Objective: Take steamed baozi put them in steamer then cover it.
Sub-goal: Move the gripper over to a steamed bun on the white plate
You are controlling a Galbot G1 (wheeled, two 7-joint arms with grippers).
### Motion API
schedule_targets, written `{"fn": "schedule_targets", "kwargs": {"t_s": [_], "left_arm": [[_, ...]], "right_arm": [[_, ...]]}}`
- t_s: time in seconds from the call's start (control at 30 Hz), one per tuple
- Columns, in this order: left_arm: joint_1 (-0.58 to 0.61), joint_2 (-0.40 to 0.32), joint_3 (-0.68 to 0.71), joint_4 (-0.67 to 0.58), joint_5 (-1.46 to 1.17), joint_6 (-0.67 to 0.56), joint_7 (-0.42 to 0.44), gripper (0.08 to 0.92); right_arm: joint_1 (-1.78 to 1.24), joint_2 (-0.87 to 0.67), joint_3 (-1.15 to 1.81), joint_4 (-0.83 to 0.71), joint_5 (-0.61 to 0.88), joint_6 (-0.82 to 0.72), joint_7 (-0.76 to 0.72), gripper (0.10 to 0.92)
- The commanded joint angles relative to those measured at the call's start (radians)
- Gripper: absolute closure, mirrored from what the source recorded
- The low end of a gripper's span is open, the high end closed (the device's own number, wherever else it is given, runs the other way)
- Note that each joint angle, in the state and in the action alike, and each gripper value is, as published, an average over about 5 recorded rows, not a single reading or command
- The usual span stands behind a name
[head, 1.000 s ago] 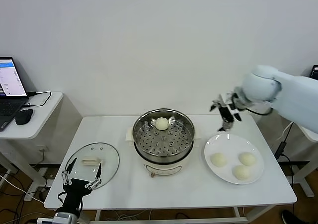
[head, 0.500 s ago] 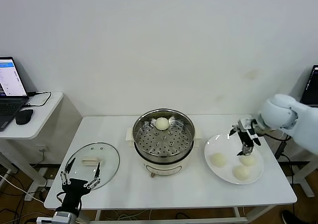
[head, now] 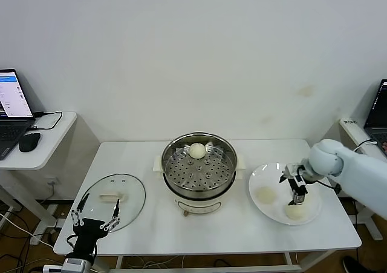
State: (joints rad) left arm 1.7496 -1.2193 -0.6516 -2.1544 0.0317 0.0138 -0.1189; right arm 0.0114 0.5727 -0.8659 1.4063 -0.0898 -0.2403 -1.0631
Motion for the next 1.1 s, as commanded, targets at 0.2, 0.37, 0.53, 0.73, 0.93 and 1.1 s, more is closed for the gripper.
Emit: {"fn": "schedule_targets", "kwargs": {"t_s": [0.2,0.37,0.53,0.73,0.93,1.1], "left_arm": [[0.000,-0.001,-0.006,0.005,0.000,-0.001,0.002,0.177],[-0.004,-0.002,-0.007,0.015,-0.001,-0.003,0.002,0.177],[-0.008,-0.004,-0.005,0.021,-0.001,-0.005,0.002,0.177],[-0.009,-0.005,-0.004,0.022,0.000,-0.005,0.001,0.177],[-0.008,-0.010,-0.001,0.019,0.001,-0.006,0.000,0.177],[-0.008,-0.013,0.003,0.011,0.003,-0.006,-0.001,0.177]], "right_arm": [[-0.113,0.183,0.088,-0.166,-0.074,0.022,0.025,0.203],[-0.117,0.184,0.087,-0.171,-0.080,0.011,0.023,0.203],[-0.125,0.195,0.099,-0.188,-0.087,0.010,0.029,0.221],[-0.120,0.195,0.108,-0.182,-0.087,0.013,0.033,0.307],[-0.100,0.174,0.104,-0.157,-0.082,0.010,0.030,0.351],[-0.085,0.151,0.102,-0.138,-0.080,0.006,0.028,0.378]]}}
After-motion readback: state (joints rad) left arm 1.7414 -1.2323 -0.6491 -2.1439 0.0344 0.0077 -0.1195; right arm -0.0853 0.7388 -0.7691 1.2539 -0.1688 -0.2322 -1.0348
